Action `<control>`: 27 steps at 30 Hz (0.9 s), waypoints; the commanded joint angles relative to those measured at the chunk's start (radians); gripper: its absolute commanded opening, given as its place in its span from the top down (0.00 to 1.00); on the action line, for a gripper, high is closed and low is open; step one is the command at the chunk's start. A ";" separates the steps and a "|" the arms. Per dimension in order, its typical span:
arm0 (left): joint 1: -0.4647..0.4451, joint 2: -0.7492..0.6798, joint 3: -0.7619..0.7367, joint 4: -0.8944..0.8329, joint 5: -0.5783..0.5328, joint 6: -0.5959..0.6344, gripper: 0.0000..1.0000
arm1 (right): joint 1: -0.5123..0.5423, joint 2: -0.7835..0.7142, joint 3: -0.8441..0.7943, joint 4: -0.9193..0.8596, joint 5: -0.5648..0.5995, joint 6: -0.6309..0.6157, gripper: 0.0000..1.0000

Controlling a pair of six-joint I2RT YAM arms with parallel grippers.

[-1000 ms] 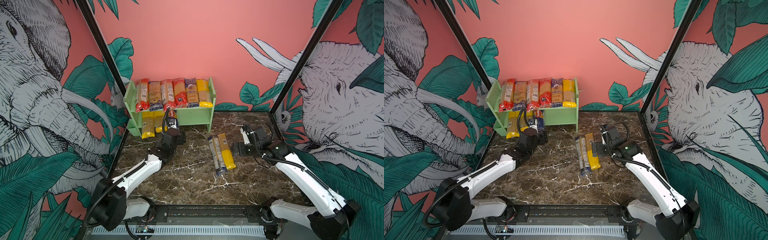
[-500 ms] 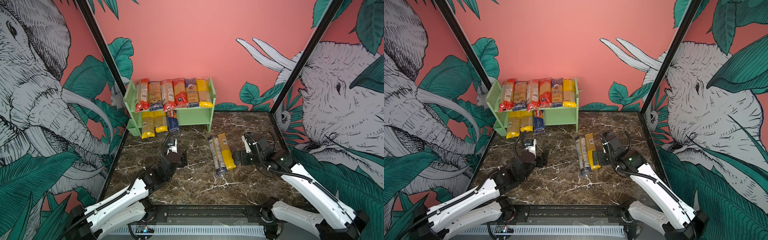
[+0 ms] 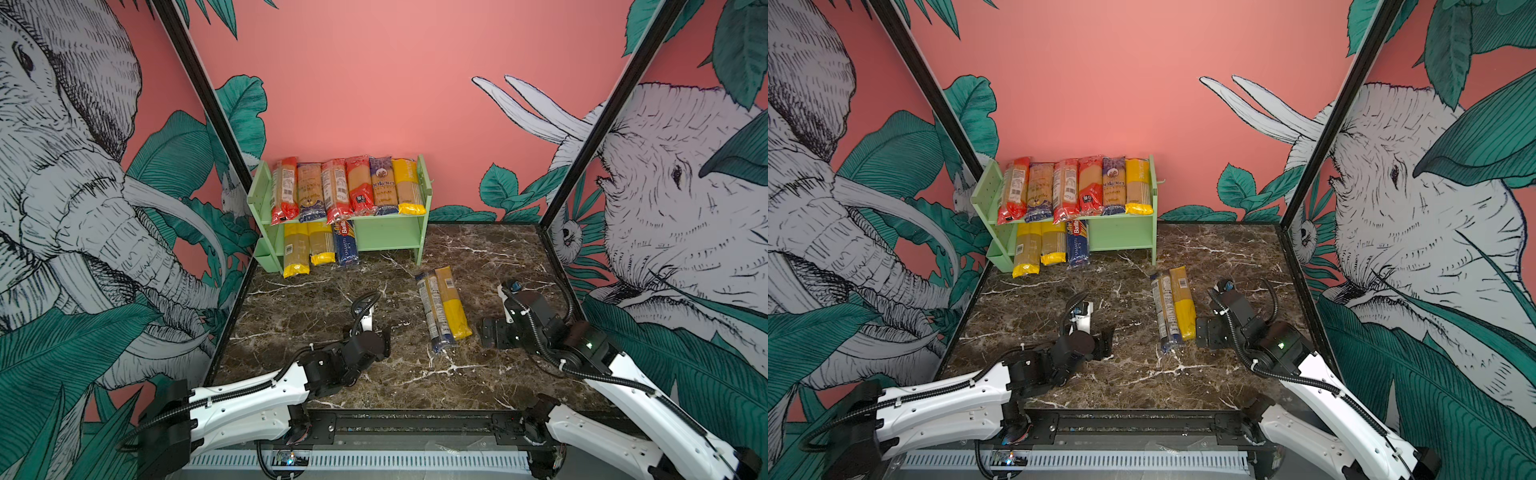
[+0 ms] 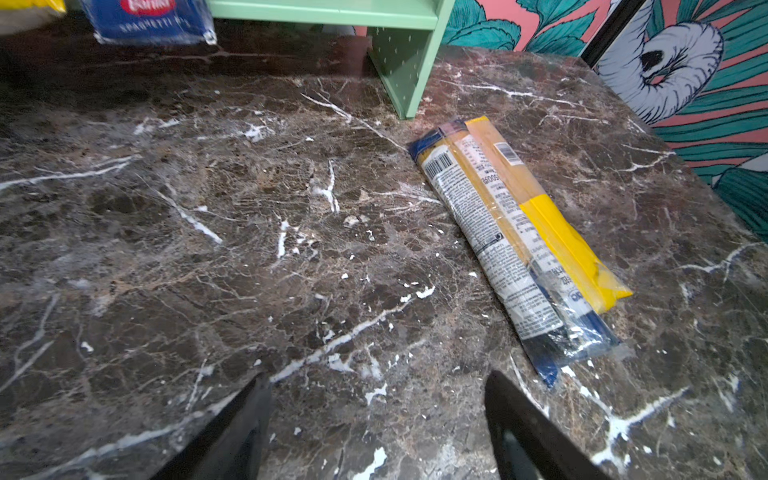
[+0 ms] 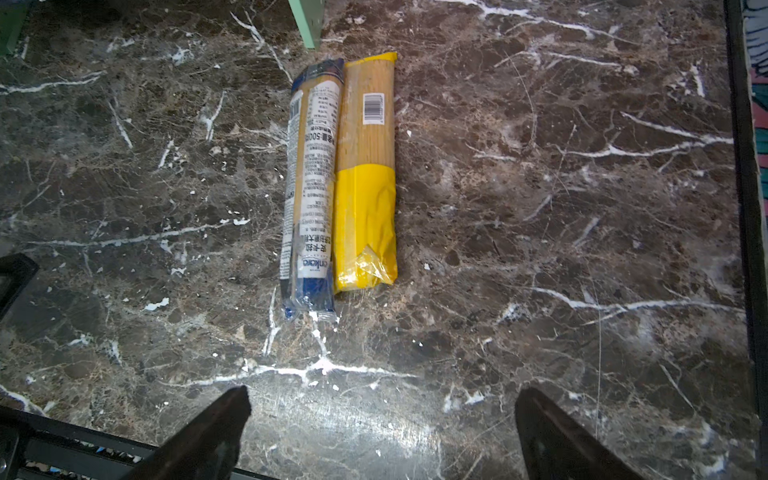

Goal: Place and organize the pasta boxes and bags onto the shelf
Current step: 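Open the left gripper and withdraw it down to the clear-wrapped pack, then close the left gripper on the clear-wrapped white-and-blue spaghetti pack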

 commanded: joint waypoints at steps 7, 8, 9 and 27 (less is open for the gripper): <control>-0.102 0.244 0.083 0.101 -0.036 -0.132 0.18 | 0.007 -0.074 -0.060 -0.044 0.047 0.025 0.01; -0.112 0.272 0.099 0.108 -0.044 -0.144 0.18 | 0.006 -0.078 -0.067 -0.042 0.049 0.023 0.01; -0.122 0.300 0.110 0.113 -0.049 -0.153 0.17 | 0.007 -0.082 -0.076 -0.038 0.051 0.022 0.01; -0.239 0.750 0.315 0.284 -0.150 -0.285 0.06 | 0.007 -0.112 -0.116 -0.011 0.061 0.011 0.01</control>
